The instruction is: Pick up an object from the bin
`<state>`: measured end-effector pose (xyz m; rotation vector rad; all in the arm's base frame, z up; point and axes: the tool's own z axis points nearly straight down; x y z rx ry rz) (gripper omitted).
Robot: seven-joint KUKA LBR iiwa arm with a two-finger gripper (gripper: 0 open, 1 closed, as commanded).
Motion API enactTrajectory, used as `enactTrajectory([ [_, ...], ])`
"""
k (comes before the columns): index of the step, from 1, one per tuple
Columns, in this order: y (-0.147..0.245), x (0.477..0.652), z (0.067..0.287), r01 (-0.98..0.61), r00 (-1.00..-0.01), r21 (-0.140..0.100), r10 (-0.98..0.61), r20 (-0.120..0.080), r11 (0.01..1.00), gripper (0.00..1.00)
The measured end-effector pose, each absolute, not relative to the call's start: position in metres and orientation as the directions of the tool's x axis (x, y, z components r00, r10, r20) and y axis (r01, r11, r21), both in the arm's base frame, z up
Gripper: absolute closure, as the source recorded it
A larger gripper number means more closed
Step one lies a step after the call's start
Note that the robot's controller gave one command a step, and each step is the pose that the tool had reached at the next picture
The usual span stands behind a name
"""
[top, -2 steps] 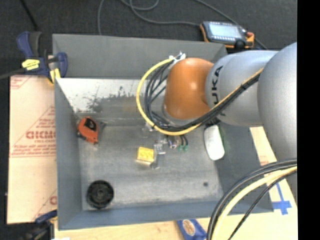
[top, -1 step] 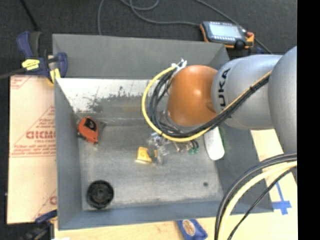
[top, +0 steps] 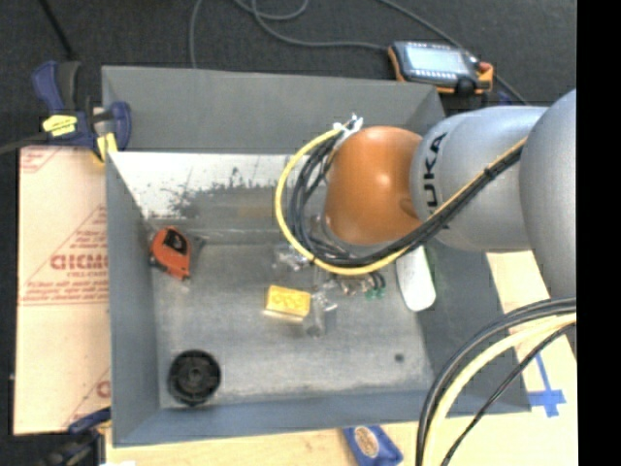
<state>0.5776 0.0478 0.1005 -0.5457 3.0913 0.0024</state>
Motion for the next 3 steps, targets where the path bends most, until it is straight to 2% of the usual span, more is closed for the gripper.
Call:
enactTrajectory([
  [1,0.048,0.578,0.101,-0.342,-0.94,0.001,-0.342,-0.003,0.94,0.0],
  [2,0.062,0.605,0.079,-0.545,-0.838,-0.005,-0.545,-0.004,0.838,1.0],
  [3,0.061,0.605,0.079,-0.543,-0.839,-0.005,-0.543,-0.004,0.839,1.0],
])
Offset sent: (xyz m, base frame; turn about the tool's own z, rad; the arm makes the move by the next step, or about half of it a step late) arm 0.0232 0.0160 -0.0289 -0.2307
